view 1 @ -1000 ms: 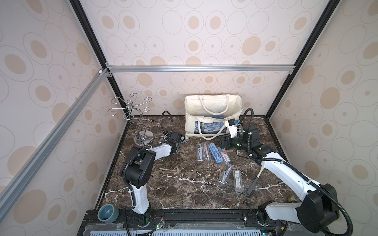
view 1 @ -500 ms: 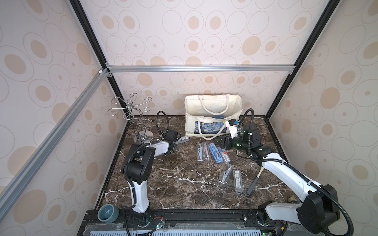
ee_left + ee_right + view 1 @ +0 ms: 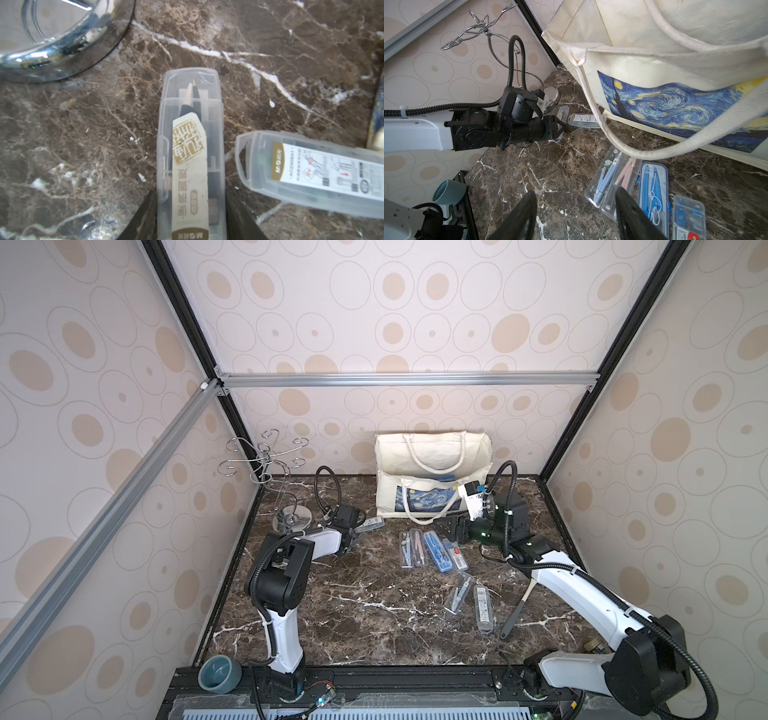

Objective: Put the compass set into the canvas bag
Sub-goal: Pick up the compass set at the center of the board.

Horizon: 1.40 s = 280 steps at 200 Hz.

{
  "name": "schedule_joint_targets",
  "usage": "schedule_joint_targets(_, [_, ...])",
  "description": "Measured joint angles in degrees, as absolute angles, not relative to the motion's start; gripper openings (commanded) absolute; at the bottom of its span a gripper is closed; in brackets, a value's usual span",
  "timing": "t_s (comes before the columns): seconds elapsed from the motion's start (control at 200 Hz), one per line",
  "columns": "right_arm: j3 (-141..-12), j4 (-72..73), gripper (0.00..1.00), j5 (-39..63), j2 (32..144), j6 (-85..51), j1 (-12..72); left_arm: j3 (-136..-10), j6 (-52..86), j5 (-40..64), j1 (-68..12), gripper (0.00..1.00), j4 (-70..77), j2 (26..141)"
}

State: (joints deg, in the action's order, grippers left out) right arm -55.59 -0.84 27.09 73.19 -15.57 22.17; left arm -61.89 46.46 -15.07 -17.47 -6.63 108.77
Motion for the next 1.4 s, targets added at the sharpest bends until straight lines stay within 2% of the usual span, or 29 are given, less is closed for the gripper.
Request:
schedule_joint_targets(0.45, [-55.6,-0.8,0.62,28.3,75.5,-16.5,23.5,-45.8,39.7,-10.1,-21.5,0.42,2.6,94.1])
schedule_joint_targets(0.73, [-56.0,-0.8,0.62,29.0,78.7,-19.3,24.4,-40.2,30.6,-1.7,-27.5,0.43,14.7,84.1])
schedule_joint_targets(1.055, [-58.6,0.2,0.62,28.8,82.1,-23.4,25.6,-38.3,22.1,6.2,-35.2,0.43,20.8,81.6])
schedule_joint_targets(1.4, [-62.4,-1.0,0.62,28.3,87.9,-27.3,26.8,-36.5,21.6,14.9,-37.4,0.43,26.7,79.0])
